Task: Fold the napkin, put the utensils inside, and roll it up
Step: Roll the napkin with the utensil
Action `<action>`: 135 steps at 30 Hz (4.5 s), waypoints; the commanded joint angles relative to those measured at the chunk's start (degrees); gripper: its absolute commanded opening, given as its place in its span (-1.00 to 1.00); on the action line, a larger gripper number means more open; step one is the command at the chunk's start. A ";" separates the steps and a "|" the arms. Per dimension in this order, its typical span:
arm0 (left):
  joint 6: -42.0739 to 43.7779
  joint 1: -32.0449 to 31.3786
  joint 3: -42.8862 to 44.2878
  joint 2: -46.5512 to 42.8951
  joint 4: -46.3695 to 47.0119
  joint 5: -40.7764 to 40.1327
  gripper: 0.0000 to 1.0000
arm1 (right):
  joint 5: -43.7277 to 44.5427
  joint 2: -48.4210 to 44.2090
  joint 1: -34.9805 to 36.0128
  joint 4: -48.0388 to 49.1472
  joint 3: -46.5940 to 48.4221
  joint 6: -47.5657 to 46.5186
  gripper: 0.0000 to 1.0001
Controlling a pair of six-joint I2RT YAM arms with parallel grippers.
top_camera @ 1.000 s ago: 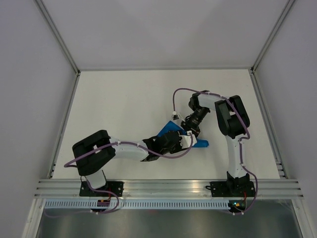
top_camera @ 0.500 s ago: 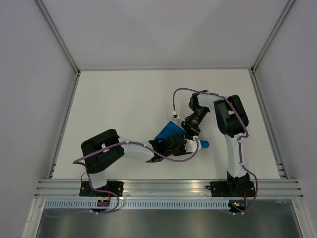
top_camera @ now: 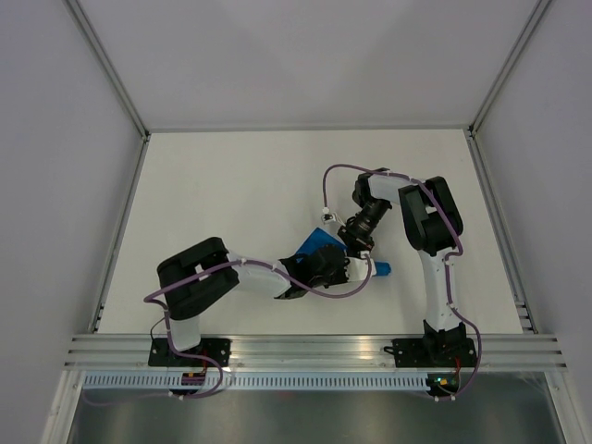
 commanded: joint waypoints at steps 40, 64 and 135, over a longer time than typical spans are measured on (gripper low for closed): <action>-12.03 22.33 26.53 20.55 -38.14 57.73 -0.95 | 6.89 -48.63 -11.92 50.16 -31.46 13.20 0.87; -14.31 25.24 37.52 28.39 -48.53 64.95 -0.95 | 37.22 -53.40 18.59 77.33 -58.72 10.20 0.47; 0.72 1.34 1.48 -2.82 1.13 -3.52 0.07 | 11.64 -0.58 2.33 11.77 -2.65 -6.14 -0.67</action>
